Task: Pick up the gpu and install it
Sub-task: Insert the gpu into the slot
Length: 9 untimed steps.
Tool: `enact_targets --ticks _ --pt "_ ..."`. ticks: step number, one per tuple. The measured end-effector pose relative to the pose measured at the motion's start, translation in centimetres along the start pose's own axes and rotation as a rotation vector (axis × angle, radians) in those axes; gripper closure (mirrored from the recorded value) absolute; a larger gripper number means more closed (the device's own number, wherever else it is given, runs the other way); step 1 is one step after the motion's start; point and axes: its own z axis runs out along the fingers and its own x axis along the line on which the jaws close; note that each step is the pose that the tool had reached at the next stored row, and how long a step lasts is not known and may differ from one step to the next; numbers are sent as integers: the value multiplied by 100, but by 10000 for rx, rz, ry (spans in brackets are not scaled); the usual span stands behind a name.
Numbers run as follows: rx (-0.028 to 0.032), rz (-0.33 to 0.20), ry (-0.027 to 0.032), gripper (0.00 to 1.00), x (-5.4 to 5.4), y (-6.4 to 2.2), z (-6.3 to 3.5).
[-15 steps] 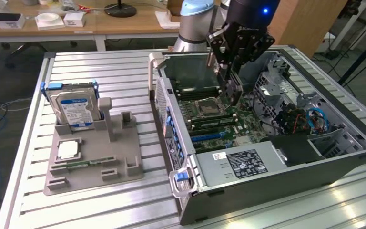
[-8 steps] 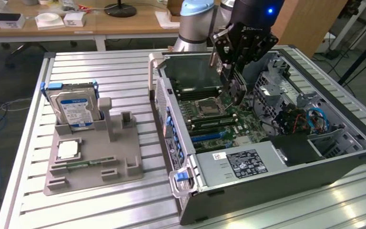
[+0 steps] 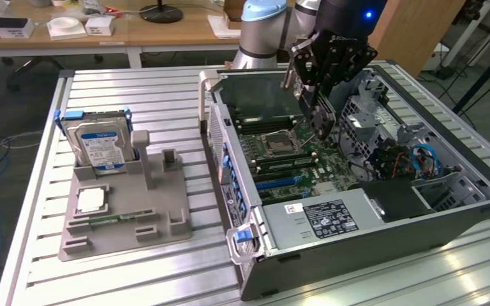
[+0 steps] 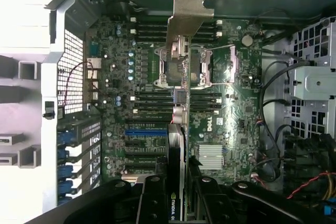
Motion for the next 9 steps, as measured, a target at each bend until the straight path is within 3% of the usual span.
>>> enact_targets --ticks 9 --pt "-4 -230 10 74 -70 0 3"
